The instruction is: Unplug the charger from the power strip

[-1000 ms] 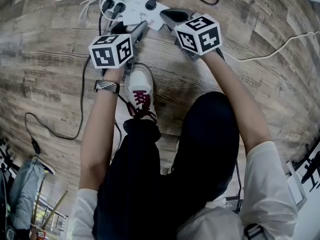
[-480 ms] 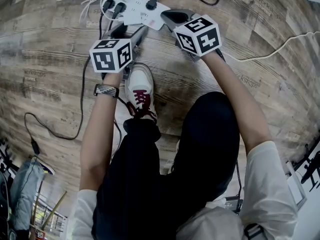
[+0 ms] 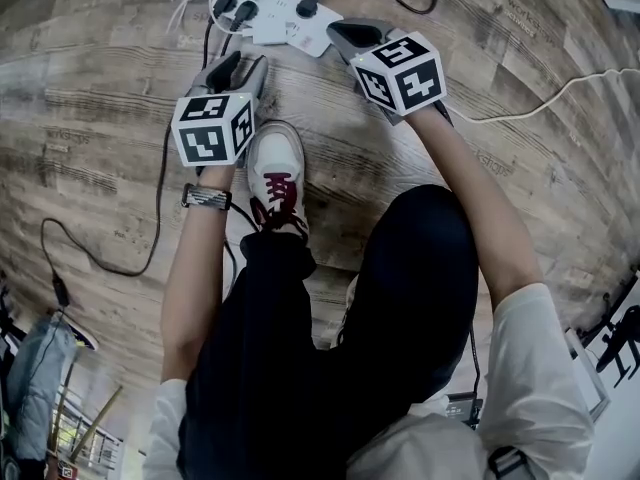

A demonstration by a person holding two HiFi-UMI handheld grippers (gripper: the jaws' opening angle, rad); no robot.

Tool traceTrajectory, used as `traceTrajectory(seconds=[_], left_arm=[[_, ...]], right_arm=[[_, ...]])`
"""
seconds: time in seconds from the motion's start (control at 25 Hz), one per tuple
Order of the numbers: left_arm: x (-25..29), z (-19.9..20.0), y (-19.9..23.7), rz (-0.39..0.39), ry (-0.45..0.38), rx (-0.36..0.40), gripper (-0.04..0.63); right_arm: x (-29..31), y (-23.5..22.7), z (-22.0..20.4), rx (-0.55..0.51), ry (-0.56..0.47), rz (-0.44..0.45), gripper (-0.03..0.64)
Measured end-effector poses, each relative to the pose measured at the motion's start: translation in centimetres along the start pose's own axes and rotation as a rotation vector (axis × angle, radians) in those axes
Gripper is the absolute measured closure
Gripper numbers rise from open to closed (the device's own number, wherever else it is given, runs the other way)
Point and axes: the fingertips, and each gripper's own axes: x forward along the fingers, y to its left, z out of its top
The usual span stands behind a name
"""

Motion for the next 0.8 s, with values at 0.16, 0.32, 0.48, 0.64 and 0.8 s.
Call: traceTrajectory(seconds=[0.16,0.32,0.48,0.64,0.8], left_arm=[[-2.1,0.8,0.7,0.065,-0.049,0.078,0.459],[-3.5,2.7,1.0,0.105,-0.099,0.157,0.491],[-4.5,4.9,1.0,0.118,-0.146,0.218,0.514],[-5.3,7.0,1.1,0.114,-0.193,0.225,0.529],[-6.0,7.7,0.9,0.107,-0.211,0.239,0.54]], right_arm=[[-0.7,0.3,1.1,-0.027,-0.029,-0.019,0.614],[-1.2,0.4,2.4,-0.065,-0.054,-0.029,0.614],[-1.6,1.0,3.4,-0.099,-0.064,-0.032,0.614],[-2.7,1.4,5.5,-0.141,-0.101,-0.059,0.614],[-4.4,1.5,7.2,-0.142,-0.143,-0.097,0.614]])
